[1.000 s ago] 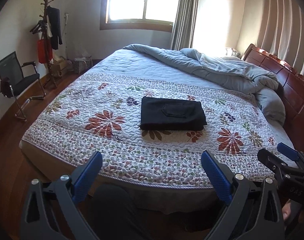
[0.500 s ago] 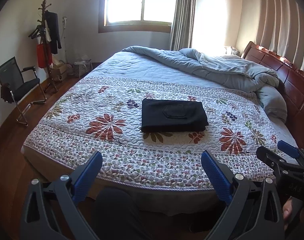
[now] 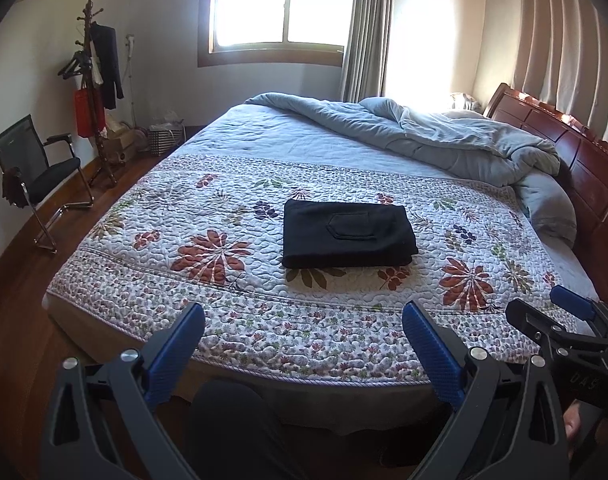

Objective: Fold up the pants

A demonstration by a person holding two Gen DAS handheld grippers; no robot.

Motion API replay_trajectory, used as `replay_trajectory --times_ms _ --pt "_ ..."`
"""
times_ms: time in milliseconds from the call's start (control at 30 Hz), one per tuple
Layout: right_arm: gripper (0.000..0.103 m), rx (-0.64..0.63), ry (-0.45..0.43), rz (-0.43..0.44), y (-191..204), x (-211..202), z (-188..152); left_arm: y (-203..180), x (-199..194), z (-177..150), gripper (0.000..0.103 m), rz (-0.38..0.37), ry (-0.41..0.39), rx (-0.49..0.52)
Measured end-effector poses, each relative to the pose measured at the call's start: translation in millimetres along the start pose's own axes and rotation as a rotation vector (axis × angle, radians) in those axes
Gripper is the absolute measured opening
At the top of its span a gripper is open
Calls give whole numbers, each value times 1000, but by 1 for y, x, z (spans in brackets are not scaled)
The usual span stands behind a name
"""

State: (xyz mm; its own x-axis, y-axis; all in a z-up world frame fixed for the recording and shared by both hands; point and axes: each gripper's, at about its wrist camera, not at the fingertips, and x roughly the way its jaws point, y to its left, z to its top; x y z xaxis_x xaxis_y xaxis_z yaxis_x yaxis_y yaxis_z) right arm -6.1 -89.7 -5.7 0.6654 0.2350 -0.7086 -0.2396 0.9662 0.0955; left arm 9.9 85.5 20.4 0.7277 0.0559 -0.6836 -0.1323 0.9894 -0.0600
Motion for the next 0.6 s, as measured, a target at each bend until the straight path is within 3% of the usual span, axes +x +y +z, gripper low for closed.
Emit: replay_trajectory --times_ms 600 --pt "97 4 -7 -5 -1 -5 -2 -3 -2 -2 99 -1 0 0"
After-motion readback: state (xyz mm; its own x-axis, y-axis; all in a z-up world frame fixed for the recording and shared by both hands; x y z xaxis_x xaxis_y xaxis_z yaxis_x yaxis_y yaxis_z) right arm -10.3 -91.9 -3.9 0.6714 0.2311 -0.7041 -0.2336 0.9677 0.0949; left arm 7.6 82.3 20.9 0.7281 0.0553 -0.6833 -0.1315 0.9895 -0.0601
